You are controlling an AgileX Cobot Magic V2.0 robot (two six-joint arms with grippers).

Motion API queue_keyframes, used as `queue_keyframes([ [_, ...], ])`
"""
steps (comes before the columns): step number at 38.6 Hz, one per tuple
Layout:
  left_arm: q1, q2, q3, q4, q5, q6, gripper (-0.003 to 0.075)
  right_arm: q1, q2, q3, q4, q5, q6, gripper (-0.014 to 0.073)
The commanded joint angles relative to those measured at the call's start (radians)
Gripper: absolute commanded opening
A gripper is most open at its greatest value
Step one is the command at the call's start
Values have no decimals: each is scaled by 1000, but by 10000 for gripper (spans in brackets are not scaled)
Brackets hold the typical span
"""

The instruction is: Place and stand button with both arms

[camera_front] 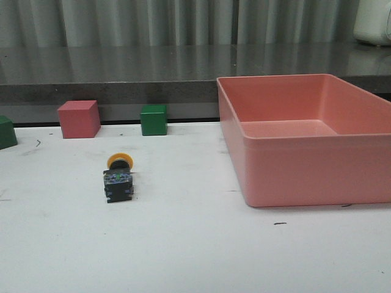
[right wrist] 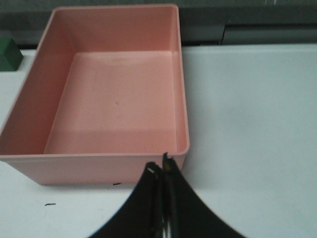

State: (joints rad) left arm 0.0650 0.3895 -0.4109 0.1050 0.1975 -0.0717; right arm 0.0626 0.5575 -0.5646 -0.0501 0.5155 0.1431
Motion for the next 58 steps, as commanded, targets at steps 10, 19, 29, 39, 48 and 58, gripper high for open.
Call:
queue_keyframes([
  [10, -5, 13, -38, 0, -80, -5, 564, -5, -416, 194, -24, -232, -14, -70],
  [19, -5, 13, -38, 0, -80, -5, 564, -5, -475, 195, -24, -232, -14, -70],
  [29, -5, 23, -38, -49, -128, -5, 564, -5, -475, 195, -24, -229, -14, -70],
  [39, -64, 235, -127, -69, -84, -5, 564, -5, -475, 195, -24, -229, -14, -70],
  [48, -307, 538, -274, -69, -79, -5, 564, -5, -475, 195, -24, -229, -14, -70],
  [58, -485, 831, -467, -79, 31, -5, 564, -5, -475, 195, -24, -229, -14, -70],
])
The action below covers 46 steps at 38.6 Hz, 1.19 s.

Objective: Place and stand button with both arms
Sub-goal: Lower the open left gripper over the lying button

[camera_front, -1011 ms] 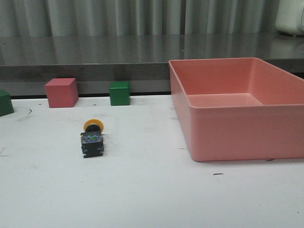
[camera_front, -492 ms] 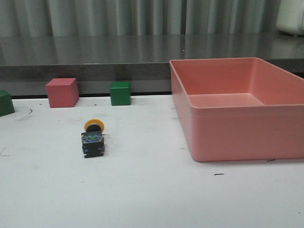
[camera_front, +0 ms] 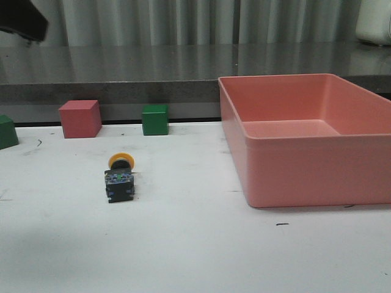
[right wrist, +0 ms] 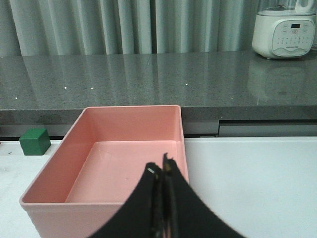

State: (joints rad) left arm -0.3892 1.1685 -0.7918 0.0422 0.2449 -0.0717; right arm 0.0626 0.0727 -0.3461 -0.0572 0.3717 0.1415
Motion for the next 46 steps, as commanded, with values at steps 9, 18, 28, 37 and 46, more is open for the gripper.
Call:
queue_keyframes([
  [9, -7, 262, -265, -290, 164, -5, 564, -5, 10, -23, -16, -85, -12, -70],
  [18, 42, 503, -487, -391, 479, -13, 564, -5, 10, -23, -16, -85, -12, -70],
  [28, 40, 756, -745, -367, 749, -119, 564, -5, 10, -23, -16, -85, -12, -70],
  [37, 40, 885, -894, -249, 911, -200, 564, -5, 10, -23, -16, -85, -12, -70],
  [46, 29, 916, -903, -264, 886, -205, 564, -5, 10, -23, -16, -85, -12, -70],
])
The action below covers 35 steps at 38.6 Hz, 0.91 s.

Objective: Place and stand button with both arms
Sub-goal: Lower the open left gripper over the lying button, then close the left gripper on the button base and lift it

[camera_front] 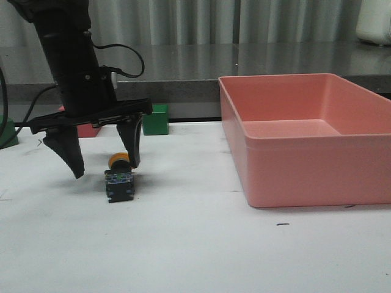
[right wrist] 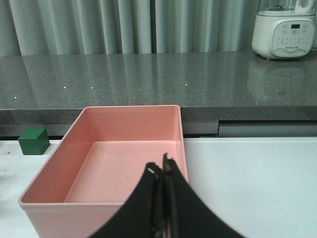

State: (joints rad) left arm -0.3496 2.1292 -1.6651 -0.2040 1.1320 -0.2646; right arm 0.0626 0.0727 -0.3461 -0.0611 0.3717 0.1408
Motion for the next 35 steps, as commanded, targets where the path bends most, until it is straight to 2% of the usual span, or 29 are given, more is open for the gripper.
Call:
queue_keyframes([
  [1, -11, -42, -30, -18, -1, -12, 564, -5, 10, -23, -13, -85, -11, -70],
  [16, -11, -2, -30, -34, -9, -12, 551, -5, 10, -23, -13, -85, -11, -70],
  [20, -11, -2, -37, -34, -4, -12, 454, -5, 10, -23, -13, -85, -11, -70],
  [27, -11, -2, -95, -28, 35, 21, 197, -5, 10, -23, -13, -85, -11, -70],
  [31, -11, -2, -130, -16, 61, 21, 125, -5, 10, -23, -13, -85, -11, -70],
  [35, -11, -18, -135, 0, 61, 22, 116, -5, 10, -23, -13, -85, -11, -70],
])
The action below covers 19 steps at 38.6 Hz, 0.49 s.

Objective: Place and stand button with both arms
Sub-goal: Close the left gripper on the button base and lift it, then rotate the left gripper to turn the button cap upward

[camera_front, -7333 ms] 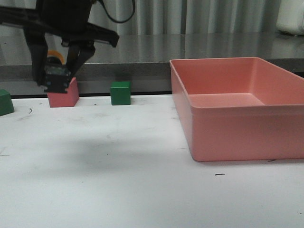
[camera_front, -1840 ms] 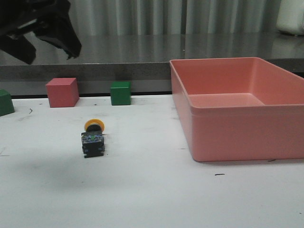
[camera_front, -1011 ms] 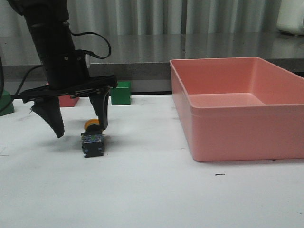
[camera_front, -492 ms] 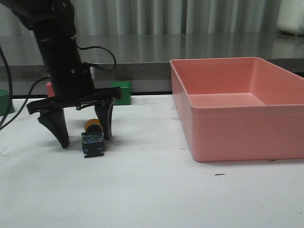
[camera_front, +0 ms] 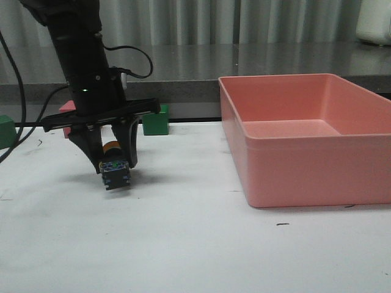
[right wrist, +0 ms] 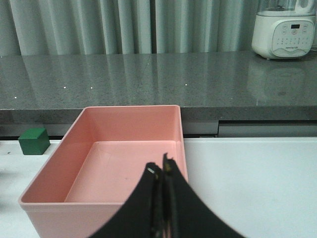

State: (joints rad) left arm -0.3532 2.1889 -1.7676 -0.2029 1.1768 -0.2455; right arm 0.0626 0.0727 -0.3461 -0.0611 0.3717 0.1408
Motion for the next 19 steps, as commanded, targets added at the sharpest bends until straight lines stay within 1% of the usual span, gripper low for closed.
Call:
queue_keyframes([
  [1, -7, -80, -32, 7, 14, 3, 116, -5, 10, -23, -13, -85, -11, -70],
  [6, -20, -115, -32, 84, -9, 3, 116, -5, 10, -23, -13, -85, -11, -70],
  [10, -31, -158, 7, 122, -94, 3, 116, -5, 10, -23, -13, -85, -11, -70],
  [15, -37, -233, 120, 133, -278, 3, 116, -5, 10, -23, -13, -85, -11, -70],
  [19, -37, -310, 258, 167, -479, 3, 116, -5, 10, -23, -13, -85, -11, -70],
])
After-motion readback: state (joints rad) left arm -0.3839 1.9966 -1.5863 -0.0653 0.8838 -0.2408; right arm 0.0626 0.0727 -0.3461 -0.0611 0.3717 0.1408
